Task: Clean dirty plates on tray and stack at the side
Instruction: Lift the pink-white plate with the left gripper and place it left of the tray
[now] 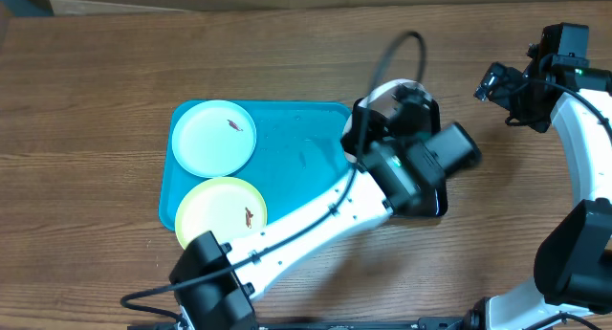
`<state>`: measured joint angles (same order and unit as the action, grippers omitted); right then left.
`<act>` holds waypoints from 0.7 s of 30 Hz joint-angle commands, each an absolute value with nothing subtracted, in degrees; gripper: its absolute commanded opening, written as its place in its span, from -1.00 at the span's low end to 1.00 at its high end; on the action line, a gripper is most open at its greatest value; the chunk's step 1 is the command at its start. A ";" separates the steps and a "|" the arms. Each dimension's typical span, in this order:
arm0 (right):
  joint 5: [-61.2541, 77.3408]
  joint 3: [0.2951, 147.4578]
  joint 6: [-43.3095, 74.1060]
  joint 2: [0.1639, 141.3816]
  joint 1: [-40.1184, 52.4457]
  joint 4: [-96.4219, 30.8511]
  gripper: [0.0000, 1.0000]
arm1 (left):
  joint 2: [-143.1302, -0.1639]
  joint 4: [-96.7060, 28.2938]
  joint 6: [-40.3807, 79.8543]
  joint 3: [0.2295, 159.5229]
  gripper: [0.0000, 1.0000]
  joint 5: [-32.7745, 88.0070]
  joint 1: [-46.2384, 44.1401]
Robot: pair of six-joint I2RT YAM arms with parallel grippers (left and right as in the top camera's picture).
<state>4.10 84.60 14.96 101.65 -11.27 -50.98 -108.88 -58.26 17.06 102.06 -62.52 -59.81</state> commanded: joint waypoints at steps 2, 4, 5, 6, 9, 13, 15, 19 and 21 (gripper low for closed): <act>4.14 85.14 15.22 101.08 -11.38 -50.72 1.00 | -107.55 -58.00 16.69 103.72 -0.92 -76.66 -62.48; 4.12 85.14 15.22 101.08 -11.38 -50.72 1.00 | -107.55 -58.02 16.69 103.72 -0.92 -77.36 -63.18; 4.12 85.14 15.22 101.08 -11.38 -50.72 1.00 | -107.55 -58.00 16.71 103.72 -0.92 -77.28 -63.35; 4.12 85.14 15.22 101.08 -11.38 -50.72 1.00 | -107.55 -58.02 16.73 103.72 -0.92 -77.06 -63.35; 4.12 85.14 15.22 101.08 -11.38 -50.72 1.00 | -107.55 -58.00 17.02 103.72 -0.92 -76.36 -63.35; 4.12 85.14 15.22 101.08 -11.38 -50.72 1.00 | -107.55 -58.02 19.73 103.72 -0.91 -74.59 -62.94; 4.12 85.14 15.22 101.08 -11.38 -50.72 1.00 | -107.55 -58.04 19.97 103.72 -0.92 -68.71 -61.91; 4.12 85.14 15.22 101.08 -11.38 -50.72 1.00 | -107.55 -58.02 19.97 103.72 -0.92 -46.04 -56.23; 4.12 85.14 15.22 101.08 -11.38 -50.72 1.00 | -107.55 -58.04 19.94 103.72 -0.91 -32.21 -51.81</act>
<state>4.10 84.60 14.98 101.65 -11.27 -51.00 -108.88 -58.22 18.06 102.06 -53.91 -57.63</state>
